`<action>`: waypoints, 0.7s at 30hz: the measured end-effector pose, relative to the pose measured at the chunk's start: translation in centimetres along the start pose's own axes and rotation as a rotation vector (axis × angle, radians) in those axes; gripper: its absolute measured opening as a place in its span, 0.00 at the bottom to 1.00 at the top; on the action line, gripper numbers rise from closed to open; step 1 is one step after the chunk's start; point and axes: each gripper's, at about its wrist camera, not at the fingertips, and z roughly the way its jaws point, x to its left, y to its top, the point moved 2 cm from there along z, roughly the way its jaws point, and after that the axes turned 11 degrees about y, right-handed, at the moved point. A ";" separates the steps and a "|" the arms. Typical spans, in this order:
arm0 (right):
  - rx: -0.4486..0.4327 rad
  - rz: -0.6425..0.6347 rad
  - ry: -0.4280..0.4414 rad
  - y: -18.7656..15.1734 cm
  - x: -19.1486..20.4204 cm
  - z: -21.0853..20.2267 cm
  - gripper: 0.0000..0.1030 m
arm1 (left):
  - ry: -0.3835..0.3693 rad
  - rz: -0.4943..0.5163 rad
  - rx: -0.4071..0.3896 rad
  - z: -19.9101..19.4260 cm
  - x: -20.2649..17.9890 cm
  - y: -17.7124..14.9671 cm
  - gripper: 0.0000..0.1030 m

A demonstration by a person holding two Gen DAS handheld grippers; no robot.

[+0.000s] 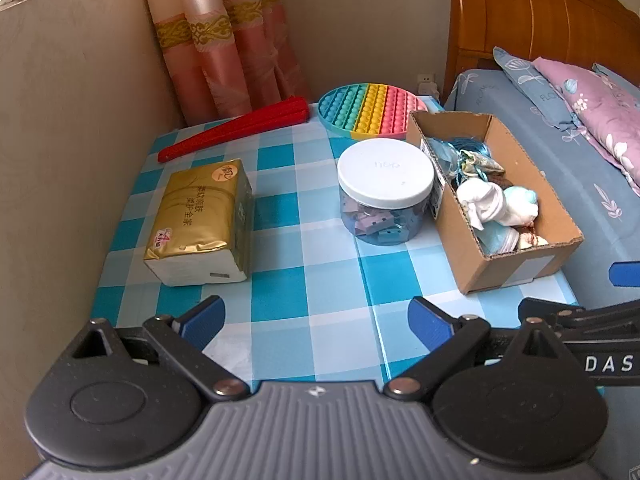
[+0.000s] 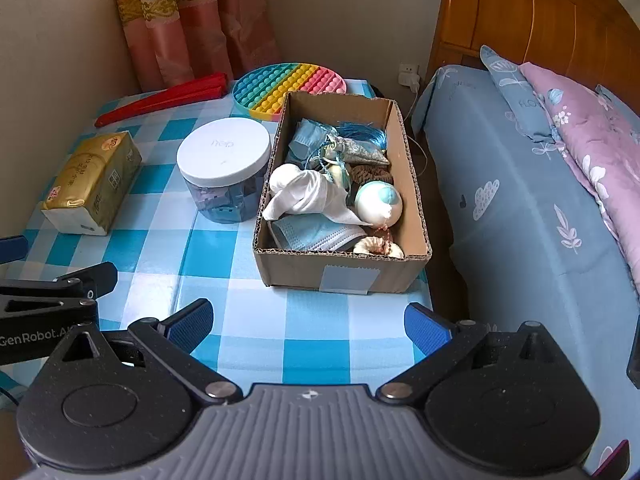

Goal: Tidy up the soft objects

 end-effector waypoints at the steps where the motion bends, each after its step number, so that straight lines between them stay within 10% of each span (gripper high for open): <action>1: 0.000 0.000 0.000 0.0 0.0 0.0 1.00 | 0.000 0.000 0.000 0.0 0.0 0.0 0.95; 21: -0.010 -0.003 -0.001 0.0 0.1 -0.4 1.00 | -0.003 -0.006 -0.007 -0.3 0.2 0.0 0.95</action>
